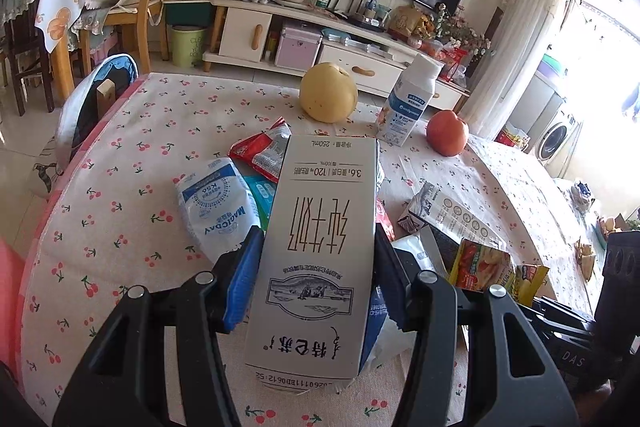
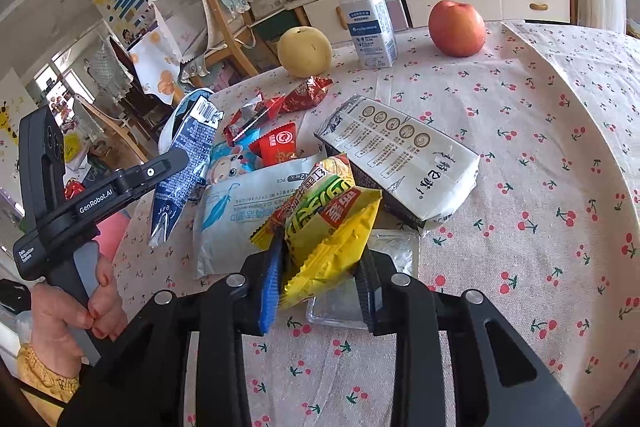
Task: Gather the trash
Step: 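Grasp the white milk carton with the left tool while the right tool grasps the yellow chip bag, then carry the milk carton and chip bag over the pink bucket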
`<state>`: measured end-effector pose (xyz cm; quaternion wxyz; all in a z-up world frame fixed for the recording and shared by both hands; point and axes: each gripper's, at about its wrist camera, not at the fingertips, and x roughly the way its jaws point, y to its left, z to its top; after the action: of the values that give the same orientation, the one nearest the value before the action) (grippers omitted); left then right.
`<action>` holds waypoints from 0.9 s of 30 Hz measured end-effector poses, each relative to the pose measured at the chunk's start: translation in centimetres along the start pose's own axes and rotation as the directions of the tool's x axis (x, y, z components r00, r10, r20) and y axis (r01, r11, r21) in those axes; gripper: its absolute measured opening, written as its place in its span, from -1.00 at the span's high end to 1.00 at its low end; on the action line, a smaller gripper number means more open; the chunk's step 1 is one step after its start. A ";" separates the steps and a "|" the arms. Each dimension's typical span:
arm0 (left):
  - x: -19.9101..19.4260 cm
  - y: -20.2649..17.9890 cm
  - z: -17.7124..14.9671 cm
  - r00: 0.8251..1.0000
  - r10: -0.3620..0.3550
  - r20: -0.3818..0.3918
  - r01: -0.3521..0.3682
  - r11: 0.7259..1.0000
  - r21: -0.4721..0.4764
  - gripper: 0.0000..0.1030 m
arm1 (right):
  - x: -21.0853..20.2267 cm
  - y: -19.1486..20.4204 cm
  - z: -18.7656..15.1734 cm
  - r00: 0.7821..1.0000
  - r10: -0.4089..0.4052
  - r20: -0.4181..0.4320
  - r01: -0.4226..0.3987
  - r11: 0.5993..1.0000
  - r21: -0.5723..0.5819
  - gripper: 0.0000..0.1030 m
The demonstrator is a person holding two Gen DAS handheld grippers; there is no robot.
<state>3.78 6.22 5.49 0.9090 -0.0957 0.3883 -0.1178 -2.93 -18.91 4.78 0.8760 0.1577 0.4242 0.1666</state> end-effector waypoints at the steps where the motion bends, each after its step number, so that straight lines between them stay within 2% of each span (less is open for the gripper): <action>1: -0.3 0.1 0.0 1.000 -0.001 0.005 0.001 1.000 -0.003 -0.07 | -0.2 0.1 0.1 1.000 0.001 0.008 -0.001 1.000 -0.002 0.35; 14: -4.7 1.7 -0.7 0.995 0.060 0.083 -0.057 0.998 -0.036 -0.07 | -1.8 2.4 0.3 0.997 0.046 0.061 -0.042 0.997 -0.063 0.36; 27: -8.2 4.6 -1.1 0.980 0.156 0.121 -0.141 0.983 -0.120 -0.08 | -1.5 5.8 -0.1 0.995 0.088 0.043 -0.082 0.990 -0.118 0.36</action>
<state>-1.85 12.87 9.16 0.9318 -0.1242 0.3404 -0.0213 -4.76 -14.34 8.14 0.8858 0.1284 0.3854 0.2243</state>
